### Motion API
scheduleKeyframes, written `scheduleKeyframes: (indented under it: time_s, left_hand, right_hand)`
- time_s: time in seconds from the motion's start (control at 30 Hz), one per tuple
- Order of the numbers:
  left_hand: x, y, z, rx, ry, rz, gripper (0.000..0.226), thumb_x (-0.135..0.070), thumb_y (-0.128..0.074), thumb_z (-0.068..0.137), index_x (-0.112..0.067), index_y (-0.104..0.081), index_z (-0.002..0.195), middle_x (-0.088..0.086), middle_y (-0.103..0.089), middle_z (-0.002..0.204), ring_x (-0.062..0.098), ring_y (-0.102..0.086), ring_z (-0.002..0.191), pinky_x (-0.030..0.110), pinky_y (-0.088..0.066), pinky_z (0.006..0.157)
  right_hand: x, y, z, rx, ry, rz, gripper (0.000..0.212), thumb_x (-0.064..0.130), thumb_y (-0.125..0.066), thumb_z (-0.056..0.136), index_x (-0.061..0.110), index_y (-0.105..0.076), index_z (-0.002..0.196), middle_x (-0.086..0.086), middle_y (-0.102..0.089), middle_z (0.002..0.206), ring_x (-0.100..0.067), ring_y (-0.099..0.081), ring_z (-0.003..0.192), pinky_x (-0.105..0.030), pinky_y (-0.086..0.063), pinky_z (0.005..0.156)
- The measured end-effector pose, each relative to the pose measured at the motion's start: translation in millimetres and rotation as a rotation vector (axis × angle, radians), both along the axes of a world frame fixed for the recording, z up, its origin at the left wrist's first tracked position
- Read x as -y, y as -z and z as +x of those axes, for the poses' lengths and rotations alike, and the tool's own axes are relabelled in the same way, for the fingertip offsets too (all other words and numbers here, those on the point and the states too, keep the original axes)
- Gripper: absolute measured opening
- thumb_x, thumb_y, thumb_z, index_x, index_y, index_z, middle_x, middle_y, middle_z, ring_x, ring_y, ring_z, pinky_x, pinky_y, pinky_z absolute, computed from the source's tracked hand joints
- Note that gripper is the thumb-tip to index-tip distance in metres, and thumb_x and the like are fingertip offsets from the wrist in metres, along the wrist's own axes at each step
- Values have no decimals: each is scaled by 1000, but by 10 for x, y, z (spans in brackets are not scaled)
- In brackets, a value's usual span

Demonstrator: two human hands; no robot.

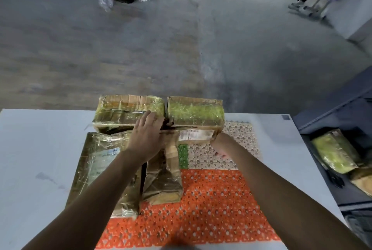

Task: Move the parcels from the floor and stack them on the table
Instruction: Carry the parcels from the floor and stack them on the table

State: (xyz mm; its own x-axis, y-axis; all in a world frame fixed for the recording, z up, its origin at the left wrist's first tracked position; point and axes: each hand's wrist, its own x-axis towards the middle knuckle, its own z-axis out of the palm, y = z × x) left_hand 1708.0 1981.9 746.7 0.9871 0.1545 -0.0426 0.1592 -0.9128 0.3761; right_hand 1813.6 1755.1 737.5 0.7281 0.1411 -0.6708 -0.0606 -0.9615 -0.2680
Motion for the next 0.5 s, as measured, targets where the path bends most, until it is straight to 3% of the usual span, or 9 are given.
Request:
scheduleKeyframes:
  time_s: [0.1, 0.2, 0.3, 0.37, 0.5]
  left_hand:
    - [-77, -24, -120, 45, -18, 3, 51, -34, -44, 94, -14, -39, 141, 16, -32, 151, 31, -16, 145, 46, -19, 118]
    - [-184, -28, -268, 70, -44, 16, 52, -18, -53, 90, -16, -41, 140, 15, -33, 150, 31, -18, 144, 44, -20, 117]
    - [-237, -59, -442, 41, -90, 45, 51, -27, -48, 95, -23, -34, 144, 11, -30, 152, 31, -21, 143, 46, -23, 116]
    - [-243, -87, -563, 19, -145, 86, 43, -29, -44, 96, -20, -42, 138, 12, -38, 144, 30, -32, 135, 45, -33, 110]
    - [-154, -222, -835, -56, -260, 176, 35, -37, -39, 96, -17, -49, 123, 6, -47, 123, 23, -43, 112, 37, -42, 93]
  right_hand:
    - [-214, -46, -164, -133, -8, 93, 36, 26, -42, 104, 0, -54, 126, -16, -65, 109, -21, -69, 85, -31, -57, 64]
    - [-524, -118, -366, -204, -60, 193, 37, 21, -38, 104, -1, -49, 131, -18, -62, 118, -22, -71, 90, -37, -60, 75]
    - [-766, -207, -527, -187, -96, 210, 39, 6, -31, 100, -7, -40, 135, -23, -61, 120, -21, -73, 84, -38, -61, 75]
    - [-811, -249, -586, -168, -88, 202, 41, 4, -29, 99, -7, -39, 137, -23, -61, 119, -21, -73, 77, -38, -61, 68]
    - [-760, -354, -698, -188, 55, 303, 38, 18, -31, 103, 1, -46, 134, -14, -64, 106, -25, -73, 74, -43, -61, 69]
